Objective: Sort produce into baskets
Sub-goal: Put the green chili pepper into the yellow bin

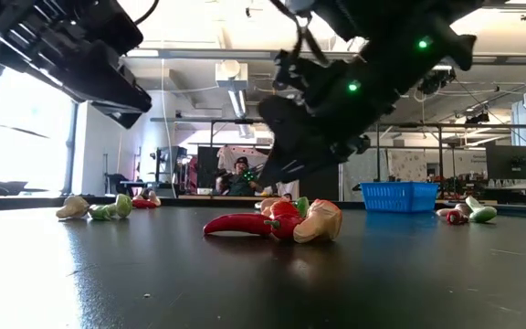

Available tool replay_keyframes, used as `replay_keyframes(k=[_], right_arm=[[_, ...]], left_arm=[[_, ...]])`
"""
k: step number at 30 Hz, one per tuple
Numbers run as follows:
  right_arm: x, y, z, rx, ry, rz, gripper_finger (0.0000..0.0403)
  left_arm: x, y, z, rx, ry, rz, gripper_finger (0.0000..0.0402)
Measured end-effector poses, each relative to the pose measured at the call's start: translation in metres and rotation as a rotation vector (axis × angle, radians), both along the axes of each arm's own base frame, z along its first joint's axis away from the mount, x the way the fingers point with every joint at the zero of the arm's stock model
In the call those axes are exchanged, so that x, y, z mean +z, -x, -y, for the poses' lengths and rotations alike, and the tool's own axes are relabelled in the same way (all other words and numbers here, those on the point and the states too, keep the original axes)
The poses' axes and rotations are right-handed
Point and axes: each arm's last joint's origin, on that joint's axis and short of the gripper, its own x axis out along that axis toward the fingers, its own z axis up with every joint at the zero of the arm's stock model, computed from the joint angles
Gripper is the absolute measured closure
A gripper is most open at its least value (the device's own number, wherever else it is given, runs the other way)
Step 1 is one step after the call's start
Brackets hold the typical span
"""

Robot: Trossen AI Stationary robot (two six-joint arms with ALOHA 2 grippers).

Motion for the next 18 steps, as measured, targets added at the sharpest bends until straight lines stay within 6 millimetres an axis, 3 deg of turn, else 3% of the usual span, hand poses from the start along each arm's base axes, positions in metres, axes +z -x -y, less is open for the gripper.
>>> replay_keyframes(k=[8, 13, 18], right_arm=[[-0.009, -0.004, 0.000, -0.168, -0.035, 0.008, 0.0221], [-0.012, -0.002, 0.000, -0.164, -0.084, -0.021, 0.0260], [-0.013, -0.003, 0.004, -0.203, -0.152, -0.012, 0.0266]], left_arm=[[0.003, -0.003, -0.007, 0.073, -0.016, 0.041, 0.0401], [0.004, -0.003, -0.007, 0.067, -0.028, 0.056, 0.0401], [0.004, -0.003, -0.007, 0.067, -0.028, 0.056, 0.0401]])
